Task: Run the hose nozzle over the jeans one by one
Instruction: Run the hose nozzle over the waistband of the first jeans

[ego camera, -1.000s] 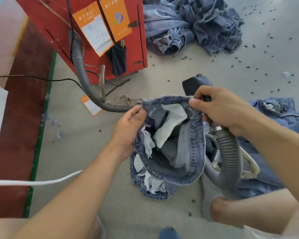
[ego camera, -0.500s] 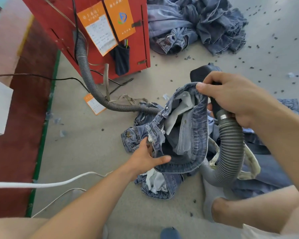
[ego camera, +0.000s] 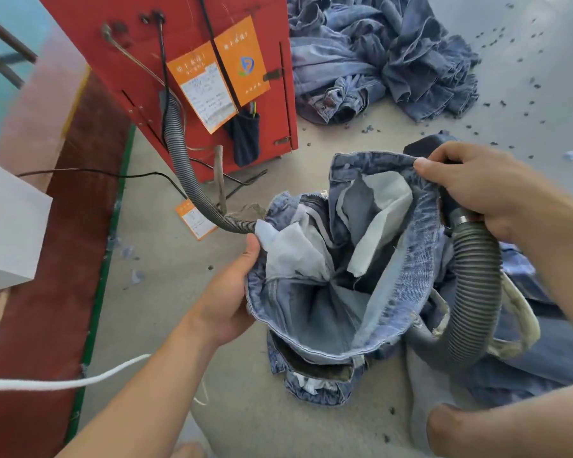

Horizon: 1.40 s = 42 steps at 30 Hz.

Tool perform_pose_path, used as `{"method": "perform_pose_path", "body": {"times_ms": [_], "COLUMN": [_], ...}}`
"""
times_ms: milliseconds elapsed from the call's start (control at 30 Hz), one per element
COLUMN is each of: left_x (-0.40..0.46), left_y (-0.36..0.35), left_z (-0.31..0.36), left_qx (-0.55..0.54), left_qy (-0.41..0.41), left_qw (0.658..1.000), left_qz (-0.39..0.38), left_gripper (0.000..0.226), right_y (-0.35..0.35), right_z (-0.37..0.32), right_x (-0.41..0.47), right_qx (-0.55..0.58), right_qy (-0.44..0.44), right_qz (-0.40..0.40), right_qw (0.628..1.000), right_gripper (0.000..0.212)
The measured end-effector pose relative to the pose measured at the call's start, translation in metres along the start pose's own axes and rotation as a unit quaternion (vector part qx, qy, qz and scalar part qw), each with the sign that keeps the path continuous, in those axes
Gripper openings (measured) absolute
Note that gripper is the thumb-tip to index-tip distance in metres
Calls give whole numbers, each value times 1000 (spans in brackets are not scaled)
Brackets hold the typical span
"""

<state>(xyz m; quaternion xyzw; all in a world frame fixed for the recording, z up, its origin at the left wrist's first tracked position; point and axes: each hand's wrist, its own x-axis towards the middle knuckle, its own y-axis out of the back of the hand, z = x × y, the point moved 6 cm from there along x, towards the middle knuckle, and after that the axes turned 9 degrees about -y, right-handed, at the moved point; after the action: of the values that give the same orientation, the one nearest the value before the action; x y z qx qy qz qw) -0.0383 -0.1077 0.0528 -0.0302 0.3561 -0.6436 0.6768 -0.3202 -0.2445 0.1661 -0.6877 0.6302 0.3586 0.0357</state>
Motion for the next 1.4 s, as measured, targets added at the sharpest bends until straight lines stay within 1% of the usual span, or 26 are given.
{"method": "perform_pose_path", "body": {"times_ms": [100,200,300,367,433,500,600,667,700,733,767,867,900,967,1067,1167,1233,1300,1367,1400], "left_x": [-2,-2,-2,-2,-2,-2,1,2,2,2,3,6,7,10,13,13,11,9,9,10], "left_y": [-3,0,2,2,2,-1,4,3,2,1,1,1,-1,-8,-14,-19,-22,-23,-24,-24], "left_z": [-1,2,4,7,11,17,18,18,19,20,22,25,26,24,21,19,20,19,16,15], "left_qx": [-12,-10,-3,10,42,73,64,49,47,53,65,122,146,187,216,226,238,243,240,237], "left_qy": [-1,-18,-18,-21,-48,-77,-92,-95,-103,-114,-130,-182,-194,-207,-220,-222,-218,-215,-201,-193], "left_qw": [1000,1000,1000,1000,998,993,988,988,988,986,982,966,961,953,945,942,942,942,946,948], "left_qz": [-3,-2,3,10,19,44,105,108,106,109,117,135,132,116,113,107,95,82,84,91], "left_gripper": [61,61,63,64,67,69,53,44,38,32,28,24,27,34,36,31,27,24,21,20], "right_y": [2,0,-1,-2,-3,-4,-10,-13,-14,-14,-13,-2,0,-5,-32,-61,-73,-68,-50,-42], "right_z": [3,5,7,7,7,6,7,8,7,6,3,-3,-8,-15,-17,-15,-13,-16,-19,-18], "right_x": [0,-1,-2,-3,-6,-9,-14,-16,-18,-21,-21,-30,-37,-54,-84,-101,-92,-78,-72,-75], "right_qx": [4,-4,-18,-20,-21,-33,-47,-48,-46,-48,-49,-84,-97,-108,-167,-240,-260,-255,-226,-210], "right_qy": [-12,-20,-18,-22,-25,-20,-20,-23,-20,-10,8,89,116,146,159,154,148,140,142,149], "right_qz": [5,0,-3,-5,-8,-6,-20,-26,-24,-17,2,36,42,9,-68,-106,-101,-59,-24,-26], "right_qw": [1000,1000,1000,1000,999,999,998,998,998,999,999,992,988,983,971,952,949,955,963,966], "right_gripper": [32,28,28,28,29,29,29,26,22,13,6,54,62,71,69,64,62,58,52,53]}}
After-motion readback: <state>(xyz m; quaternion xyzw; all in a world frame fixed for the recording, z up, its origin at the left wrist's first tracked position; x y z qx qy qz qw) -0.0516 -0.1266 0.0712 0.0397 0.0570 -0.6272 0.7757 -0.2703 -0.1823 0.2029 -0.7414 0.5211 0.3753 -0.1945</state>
